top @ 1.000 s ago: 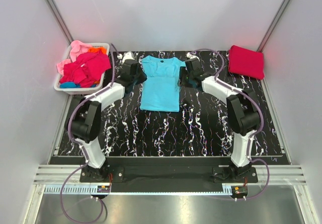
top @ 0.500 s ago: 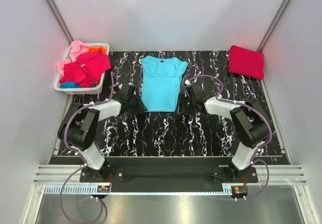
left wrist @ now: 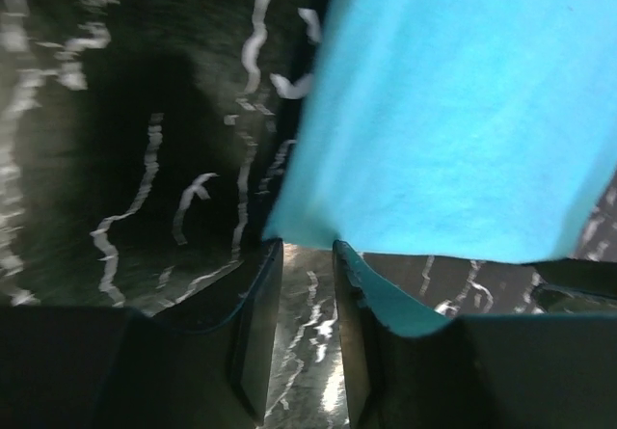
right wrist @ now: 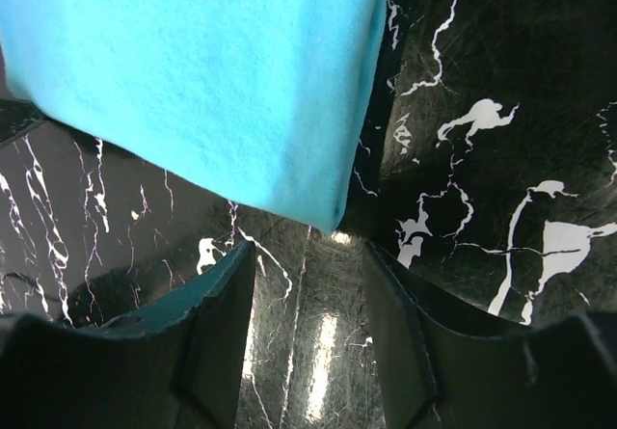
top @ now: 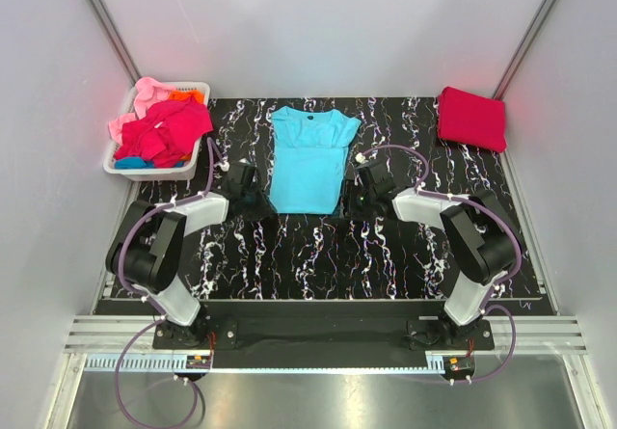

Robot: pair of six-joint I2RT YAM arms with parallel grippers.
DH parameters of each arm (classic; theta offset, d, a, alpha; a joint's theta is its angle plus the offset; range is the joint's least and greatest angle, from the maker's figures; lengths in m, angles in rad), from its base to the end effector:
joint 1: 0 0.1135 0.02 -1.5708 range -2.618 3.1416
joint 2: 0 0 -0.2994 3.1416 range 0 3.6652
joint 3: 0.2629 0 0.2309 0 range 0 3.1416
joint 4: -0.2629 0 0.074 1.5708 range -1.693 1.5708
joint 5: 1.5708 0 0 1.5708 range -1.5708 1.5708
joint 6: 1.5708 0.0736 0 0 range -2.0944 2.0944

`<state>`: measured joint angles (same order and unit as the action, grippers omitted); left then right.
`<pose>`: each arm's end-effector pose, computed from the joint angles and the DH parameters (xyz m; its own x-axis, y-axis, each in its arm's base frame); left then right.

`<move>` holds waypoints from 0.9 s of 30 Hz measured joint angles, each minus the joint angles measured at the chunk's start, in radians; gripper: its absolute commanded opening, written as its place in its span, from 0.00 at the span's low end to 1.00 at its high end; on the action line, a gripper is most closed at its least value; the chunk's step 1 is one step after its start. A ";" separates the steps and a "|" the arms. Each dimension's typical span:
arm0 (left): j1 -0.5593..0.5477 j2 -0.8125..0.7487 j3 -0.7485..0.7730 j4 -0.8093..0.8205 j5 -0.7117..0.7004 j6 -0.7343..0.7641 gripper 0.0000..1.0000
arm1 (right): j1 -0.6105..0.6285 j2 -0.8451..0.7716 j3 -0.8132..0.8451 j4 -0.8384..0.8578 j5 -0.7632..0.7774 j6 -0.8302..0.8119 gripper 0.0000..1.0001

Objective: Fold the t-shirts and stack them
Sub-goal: Fold the tshirt

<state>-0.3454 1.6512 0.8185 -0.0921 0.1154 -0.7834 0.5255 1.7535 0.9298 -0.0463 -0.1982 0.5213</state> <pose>0.3048 -0.1187 0.1699 -0.8157 -0.4515 -0.3616 -0.2457 0.8364 -0.4900 0.3078 0.1952 0.1734 -0.8730 0.0582 -0.4842 -0.1925 0.8712 0.4516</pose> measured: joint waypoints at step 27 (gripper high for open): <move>0.047 0.016 0.011 0.023 -0.016 -0.005 0.29 | 0.000 0.080 0.092 -0.007 0.042 -0.012 0.21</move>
<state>-0.2989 1.6676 0.8299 -0.0696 0.0990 -0.7883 0.5255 1.8332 1.0218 -0.0532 -0.1558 0.5095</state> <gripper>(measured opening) 0.315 0.287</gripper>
